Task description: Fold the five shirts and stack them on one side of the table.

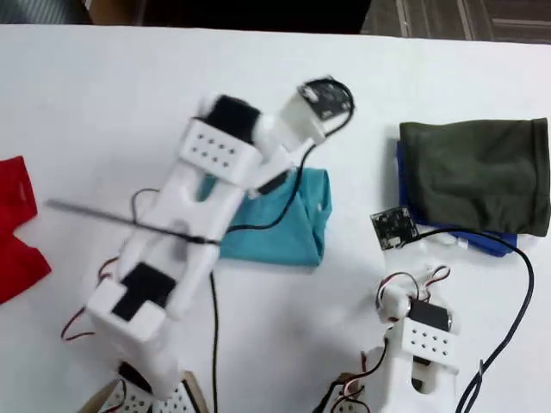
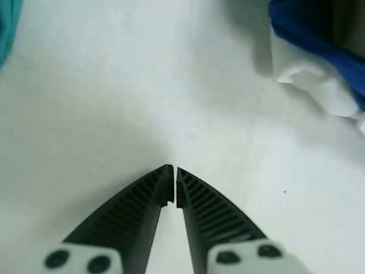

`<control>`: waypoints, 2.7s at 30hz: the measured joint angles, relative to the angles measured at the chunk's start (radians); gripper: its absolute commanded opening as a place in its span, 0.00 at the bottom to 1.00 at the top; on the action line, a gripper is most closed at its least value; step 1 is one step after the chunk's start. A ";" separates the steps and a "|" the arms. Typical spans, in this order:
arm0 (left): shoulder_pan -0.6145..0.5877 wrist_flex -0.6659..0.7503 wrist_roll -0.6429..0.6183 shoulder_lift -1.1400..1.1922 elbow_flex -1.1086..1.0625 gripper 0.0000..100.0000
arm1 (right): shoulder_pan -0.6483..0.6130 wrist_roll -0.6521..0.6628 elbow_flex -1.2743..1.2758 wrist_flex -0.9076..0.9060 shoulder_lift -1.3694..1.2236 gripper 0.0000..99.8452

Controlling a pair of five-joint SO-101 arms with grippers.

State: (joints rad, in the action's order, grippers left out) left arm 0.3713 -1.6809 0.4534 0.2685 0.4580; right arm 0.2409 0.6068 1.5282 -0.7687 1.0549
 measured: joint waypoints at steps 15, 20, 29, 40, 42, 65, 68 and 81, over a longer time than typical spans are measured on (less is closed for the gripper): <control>0.020 0.080 0.000 0.097 0.006 0.25 | -0.012 0.000 0.000 0.000 0.000 0.02; 0.008 0.023 0.000 0.097 0.147 0.23 | -0.012 0.000 0.000 0.000 0.000 0.02; -0.362 -0.081 0.000 0.103 0.342 0.02 | -0.020 0.000 -0.015 0.000 0.000 0.02; -0.922 -0.048 0.064 0.101 0.068 0.03 | -0.397 -0.044 -0.489 -0.126 -0.229 0.02; -0.988 0.017 0.044 0.101 -0.060 0.03 | -0.460 -0.044 -0.595 -0.126 -0.339 0.02; -1.261 0.466 -0.244 0.078 -0.775 0.03 | -0.741 -0.044 -1.577 -0.318 -1.418 0.02; -1.261 0.471 -0.293 0.077 -0.779 0.03 | -0.763 -0.044 -1.579 -0.381 -1.425 0.02; -1.258 0.477 -0.367 0.077 -0.781 0.03 | -0.761 0.032 -1.582 -0.766 -1.327 0.02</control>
State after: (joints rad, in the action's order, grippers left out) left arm -0.8869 -1.2037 0.0867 0.3452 -0.3230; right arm -0.5201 0.6391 -0.0537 -1.5344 -0.2723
